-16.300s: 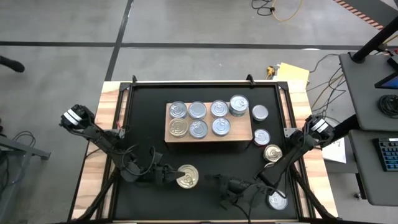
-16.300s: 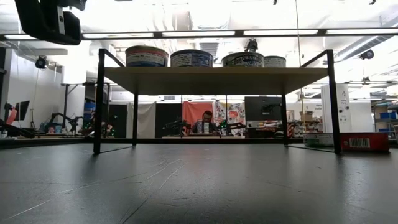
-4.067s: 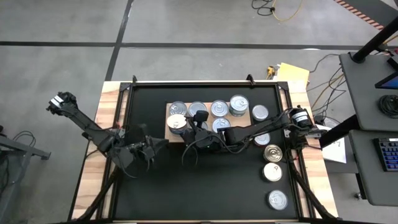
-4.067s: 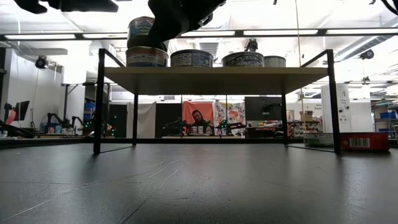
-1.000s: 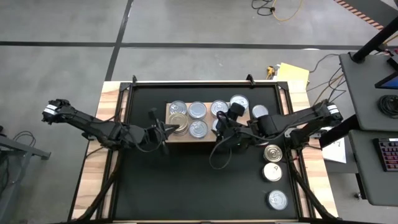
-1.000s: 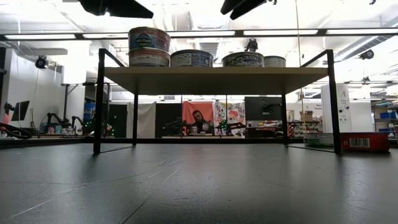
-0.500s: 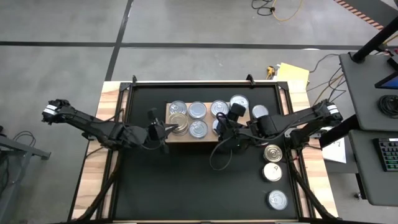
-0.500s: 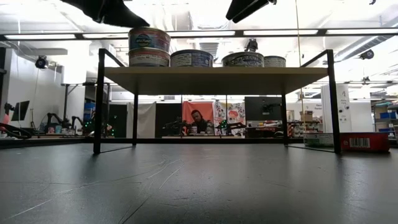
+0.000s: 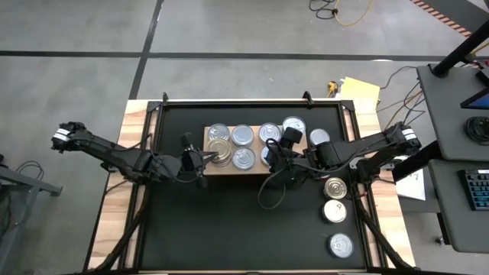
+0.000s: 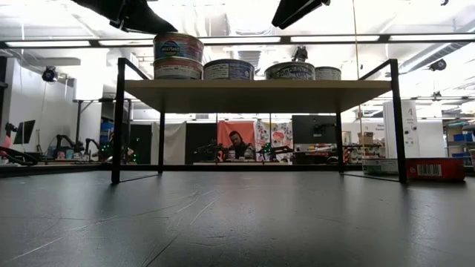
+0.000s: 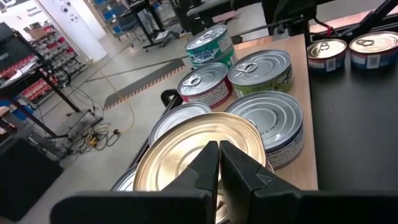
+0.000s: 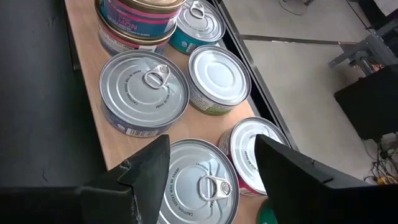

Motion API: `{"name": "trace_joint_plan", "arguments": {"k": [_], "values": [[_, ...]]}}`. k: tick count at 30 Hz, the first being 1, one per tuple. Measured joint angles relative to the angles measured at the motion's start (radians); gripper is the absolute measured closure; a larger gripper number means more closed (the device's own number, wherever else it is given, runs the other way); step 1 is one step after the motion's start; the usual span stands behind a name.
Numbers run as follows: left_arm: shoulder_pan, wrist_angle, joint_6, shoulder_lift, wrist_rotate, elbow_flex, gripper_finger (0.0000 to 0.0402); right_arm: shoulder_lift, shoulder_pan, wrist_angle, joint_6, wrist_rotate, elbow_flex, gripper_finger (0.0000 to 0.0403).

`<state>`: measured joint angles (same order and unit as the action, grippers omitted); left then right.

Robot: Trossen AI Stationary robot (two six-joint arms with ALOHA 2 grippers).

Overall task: Stack canned seafood by type on shelf
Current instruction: Stack the blue tuna can on the blue tuna can

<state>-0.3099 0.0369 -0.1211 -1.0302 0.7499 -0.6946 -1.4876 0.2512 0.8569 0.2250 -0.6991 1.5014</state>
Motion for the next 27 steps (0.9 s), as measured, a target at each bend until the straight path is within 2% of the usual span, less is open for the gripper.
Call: {"name": "trace_joint_plan", "arguments": {"k": [5,12,27], "values": [[-0.001,0.000,0.014,0.000,-0.033,-0.001,0.0401,0.000,0.000,0.000,0.000,0.000,0.000,0.0180],[-0.001,0.120,0.067,-0.001,-0.060,-0.067,0.0401,0.000,0.000,0.000,-0.007,0.000,0.000,0.0182],[-0.001,0.166,0.021,-0.014,-0.056,-0.128,0.0401,0.000,0.000,-0.001,-0.015,-0.001,-0.005,0.0183]]}}
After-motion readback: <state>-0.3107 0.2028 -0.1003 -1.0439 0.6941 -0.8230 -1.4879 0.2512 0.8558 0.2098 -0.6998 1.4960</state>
